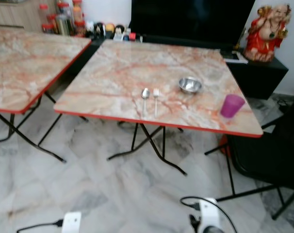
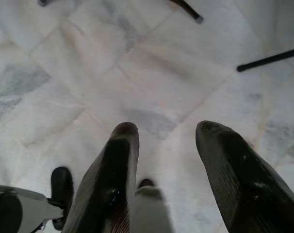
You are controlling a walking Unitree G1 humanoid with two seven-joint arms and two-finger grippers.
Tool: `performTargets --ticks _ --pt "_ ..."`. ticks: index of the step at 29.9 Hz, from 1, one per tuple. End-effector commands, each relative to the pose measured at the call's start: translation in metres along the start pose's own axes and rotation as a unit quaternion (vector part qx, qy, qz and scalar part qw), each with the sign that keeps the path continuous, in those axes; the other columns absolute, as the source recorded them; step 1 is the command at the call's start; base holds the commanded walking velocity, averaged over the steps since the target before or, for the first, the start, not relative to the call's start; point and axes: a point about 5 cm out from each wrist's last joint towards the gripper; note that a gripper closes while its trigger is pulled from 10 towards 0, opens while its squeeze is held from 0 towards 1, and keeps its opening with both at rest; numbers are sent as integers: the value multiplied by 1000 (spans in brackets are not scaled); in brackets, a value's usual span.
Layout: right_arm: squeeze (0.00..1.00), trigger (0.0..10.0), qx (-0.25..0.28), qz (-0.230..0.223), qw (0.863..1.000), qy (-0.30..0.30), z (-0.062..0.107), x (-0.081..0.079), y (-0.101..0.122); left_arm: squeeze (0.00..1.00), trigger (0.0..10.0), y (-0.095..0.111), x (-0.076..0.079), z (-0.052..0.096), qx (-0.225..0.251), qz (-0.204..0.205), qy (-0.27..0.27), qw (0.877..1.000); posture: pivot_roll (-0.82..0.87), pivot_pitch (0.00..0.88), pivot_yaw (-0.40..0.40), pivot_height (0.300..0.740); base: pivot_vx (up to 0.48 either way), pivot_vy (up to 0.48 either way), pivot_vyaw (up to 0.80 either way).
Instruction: Setting the table
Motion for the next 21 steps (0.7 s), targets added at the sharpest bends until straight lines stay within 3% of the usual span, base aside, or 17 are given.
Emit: performTargets --ticks 1,4,11,16,19,21 --pt "0 10000 -1 -8 1000 -19 2 14 0 0 10000 6 8 0 8 5 -9 1000 -5 0 -65 740 0 -420 0" --pt "0 10000 -1 -8 1000 -19 2 15 0 0 10000 6 9 0 10 4 -11 1000 -6 0 -66 740 82 -416 0" --pt "0 10000 2 -8 1000 -19 2 15 2 0 10000 27 16 1 60 -27 -29 997 -5 0 -72 740 0 0 0" --pt "0 10000 3 -9 1000 -19 2 15 3 0 10000 36 15 1 82 -20 -24 996 -5 0 -72 740 0 0 0" --pt "0 10000 6 -8 1000 -16 2 15 4 0 10000 61 9 4 152 32 -12 988 3 0 -78 740 0 0 0" --pt "0 10000 6 -7 1000 -14 1 14 4 0 10000 68 6 5 177 40 4 983 3 0 -78 740 0 0 0"
Point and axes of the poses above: a point about 5 cm out from each wrist's last joint towards the gripper, its own z axis pointing back from the gripper into the wrist, its own y axis along the axis of the wrist's last joint, x = y × z, and after that the axes turned 9 degrees about -z, right-handed
